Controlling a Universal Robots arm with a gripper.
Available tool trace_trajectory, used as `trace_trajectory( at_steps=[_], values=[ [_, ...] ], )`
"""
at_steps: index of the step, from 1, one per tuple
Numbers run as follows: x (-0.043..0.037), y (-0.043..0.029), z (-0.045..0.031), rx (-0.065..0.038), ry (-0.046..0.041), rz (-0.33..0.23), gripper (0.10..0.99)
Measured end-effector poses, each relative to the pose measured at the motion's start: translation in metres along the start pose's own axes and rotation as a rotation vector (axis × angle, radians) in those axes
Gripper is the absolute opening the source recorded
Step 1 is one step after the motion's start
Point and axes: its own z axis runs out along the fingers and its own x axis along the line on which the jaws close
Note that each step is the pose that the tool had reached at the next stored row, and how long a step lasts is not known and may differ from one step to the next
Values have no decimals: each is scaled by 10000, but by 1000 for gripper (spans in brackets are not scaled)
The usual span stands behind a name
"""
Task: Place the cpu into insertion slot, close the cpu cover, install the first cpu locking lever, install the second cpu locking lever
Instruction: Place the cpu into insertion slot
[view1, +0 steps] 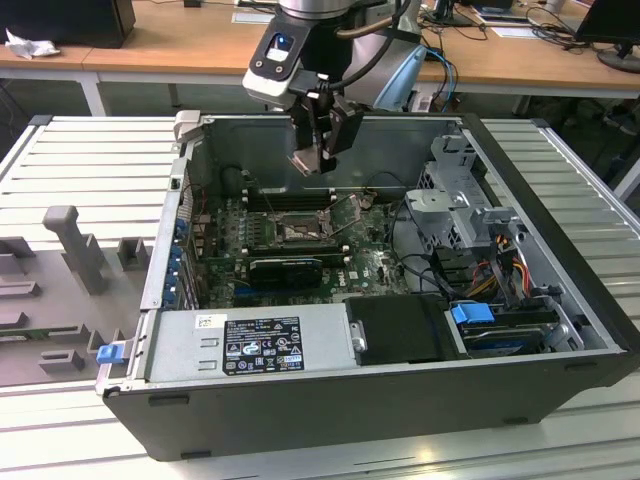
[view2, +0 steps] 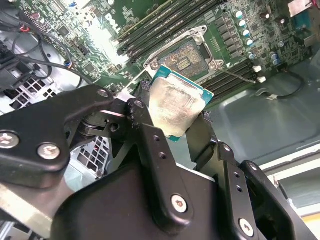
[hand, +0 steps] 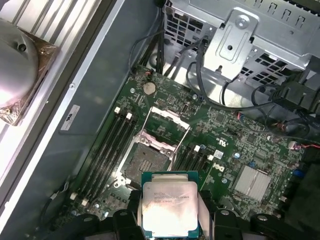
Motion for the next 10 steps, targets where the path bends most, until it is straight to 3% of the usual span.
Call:
trace_trajectory(
  at_steps=[10],
  values=[
    [-2,-3,51,37,-66,155,533]
  ],
)
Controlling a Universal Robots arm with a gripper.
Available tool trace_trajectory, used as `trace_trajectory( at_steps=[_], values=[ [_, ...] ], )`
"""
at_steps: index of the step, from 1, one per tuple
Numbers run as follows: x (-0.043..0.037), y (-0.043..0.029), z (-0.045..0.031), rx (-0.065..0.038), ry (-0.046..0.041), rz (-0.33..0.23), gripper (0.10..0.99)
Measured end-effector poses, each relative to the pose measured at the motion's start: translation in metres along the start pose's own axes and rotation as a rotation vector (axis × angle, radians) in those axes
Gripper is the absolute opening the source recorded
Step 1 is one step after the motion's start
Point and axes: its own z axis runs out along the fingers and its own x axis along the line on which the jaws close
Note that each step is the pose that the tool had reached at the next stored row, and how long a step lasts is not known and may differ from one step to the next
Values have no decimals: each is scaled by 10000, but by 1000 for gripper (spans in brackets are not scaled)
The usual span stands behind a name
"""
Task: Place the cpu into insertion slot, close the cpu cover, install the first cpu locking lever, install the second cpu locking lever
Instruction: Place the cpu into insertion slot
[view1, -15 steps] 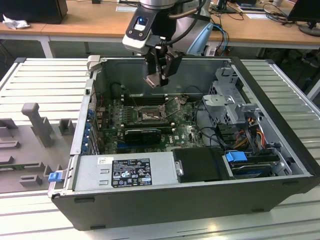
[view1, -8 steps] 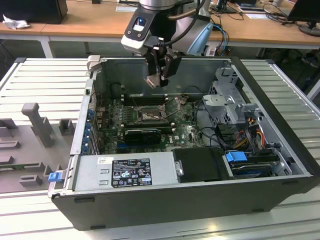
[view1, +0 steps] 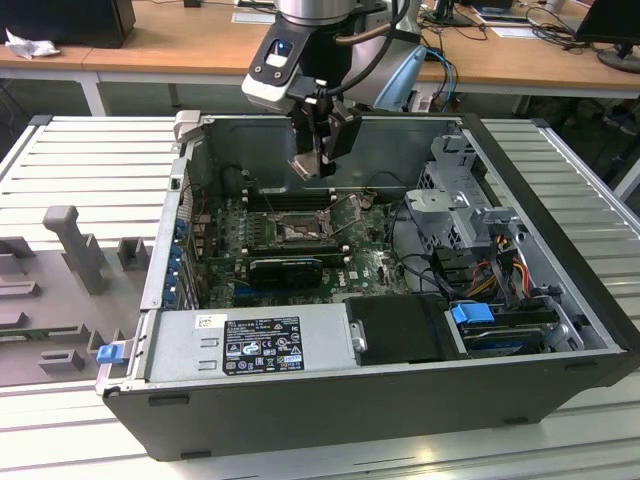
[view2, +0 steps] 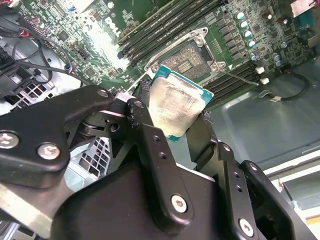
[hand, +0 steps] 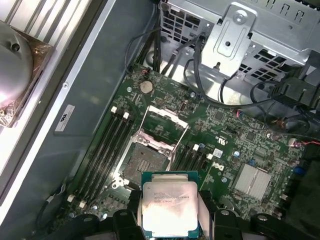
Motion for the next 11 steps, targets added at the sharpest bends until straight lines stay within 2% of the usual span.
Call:
trace_trajectory(
  at_steps=[11],
  values=[
    [0,-1,9,-8,-50,591,533]
  ],
)
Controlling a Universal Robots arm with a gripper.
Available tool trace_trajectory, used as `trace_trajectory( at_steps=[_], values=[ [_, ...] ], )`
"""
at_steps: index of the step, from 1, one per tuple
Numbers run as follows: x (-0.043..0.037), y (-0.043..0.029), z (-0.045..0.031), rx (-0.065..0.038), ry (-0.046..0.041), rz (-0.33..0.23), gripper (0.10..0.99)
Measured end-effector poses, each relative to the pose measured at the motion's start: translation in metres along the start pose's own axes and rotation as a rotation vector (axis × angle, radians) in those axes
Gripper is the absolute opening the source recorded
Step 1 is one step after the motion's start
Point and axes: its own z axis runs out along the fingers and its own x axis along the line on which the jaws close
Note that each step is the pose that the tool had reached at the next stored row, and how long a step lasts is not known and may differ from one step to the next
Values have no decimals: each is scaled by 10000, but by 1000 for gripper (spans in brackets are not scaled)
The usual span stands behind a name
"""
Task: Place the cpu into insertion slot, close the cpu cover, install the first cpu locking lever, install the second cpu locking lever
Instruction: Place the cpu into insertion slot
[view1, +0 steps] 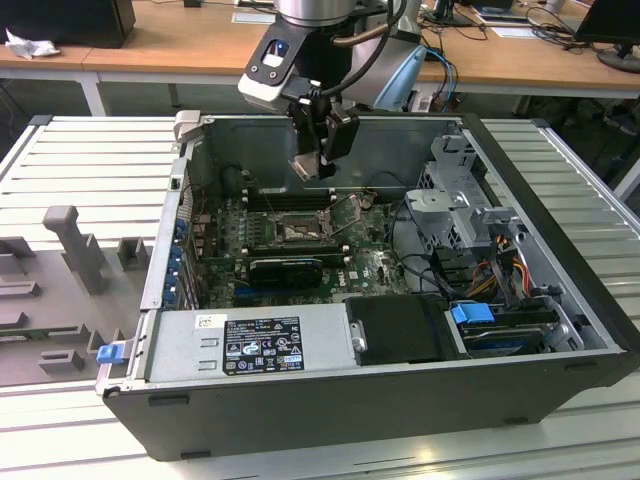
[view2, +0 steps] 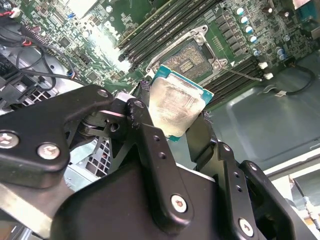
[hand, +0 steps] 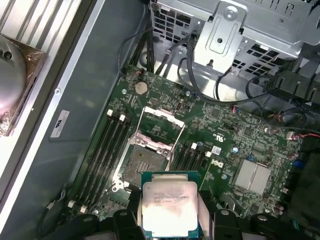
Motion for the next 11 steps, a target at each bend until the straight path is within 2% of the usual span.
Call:
trace_trajectory(
  at_steps=[11],
  values=[
    [0,-1,9,-8,-48,580,533]
  ],
)
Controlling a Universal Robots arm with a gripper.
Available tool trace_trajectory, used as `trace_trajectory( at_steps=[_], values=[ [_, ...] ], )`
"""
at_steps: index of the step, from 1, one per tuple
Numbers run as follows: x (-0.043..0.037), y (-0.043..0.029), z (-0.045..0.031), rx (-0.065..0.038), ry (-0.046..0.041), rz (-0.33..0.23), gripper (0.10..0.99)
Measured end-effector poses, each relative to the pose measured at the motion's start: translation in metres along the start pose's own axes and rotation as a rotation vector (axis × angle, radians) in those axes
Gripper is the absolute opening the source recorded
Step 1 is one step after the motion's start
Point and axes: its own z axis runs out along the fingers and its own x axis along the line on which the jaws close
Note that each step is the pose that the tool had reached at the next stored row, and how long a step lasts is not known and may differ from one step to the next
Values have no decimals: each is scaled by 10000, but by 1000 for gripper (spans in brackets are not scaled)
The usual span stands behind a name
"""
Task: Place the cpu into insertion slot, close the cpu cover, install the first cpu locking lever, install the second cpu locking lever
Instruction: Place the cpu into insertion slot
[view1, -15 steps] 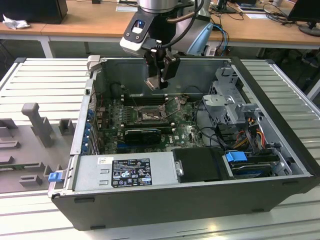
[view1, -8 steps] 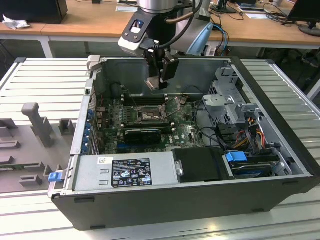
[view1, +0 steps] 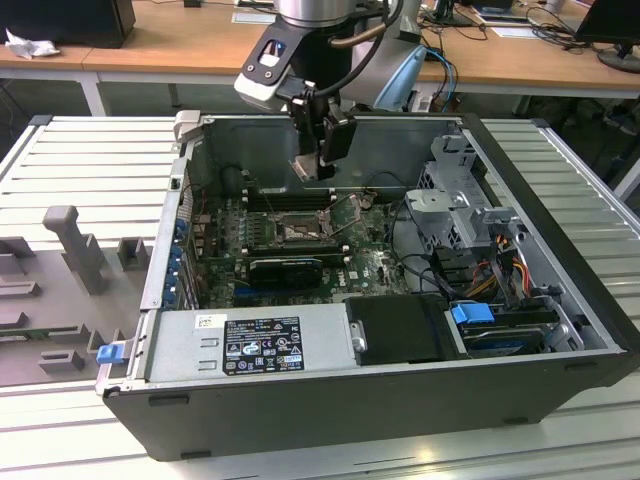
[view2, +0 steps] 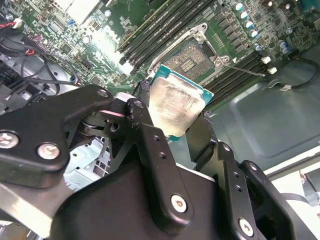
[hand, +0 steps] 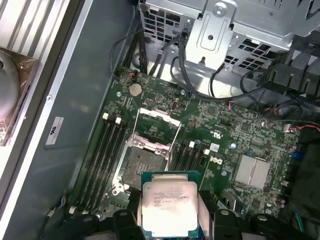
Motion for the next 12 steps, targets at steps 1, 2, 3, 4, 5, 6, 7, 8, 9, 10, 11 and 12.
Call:
trace_trajectory(
  at_steps=[1,2,3,4,5,6,7,8,9,10,11,12],
  values=[
    [0,0,1,-1,-4,53,533],
    [0,0,1,-1,-7,87,533],
    [0,0,1,-1,-11,123,533],
    [0,0,2,-2,-14,166,533],
    [0,0,2,-2,-17,199,533],
    [0,0,2,-4,-22,261,533],
    [0,0,3,-5,-28,327,533],
    [0,0,3,-6,-33,396,533],
    [0,0,4,-7,-42,503,533],
    [0,-1,5,-11,-63,755,533],
    [0,0,6,-14,-86,1030,533],
    [0,-1,7,-17,-102,1227,533]
  ],
)
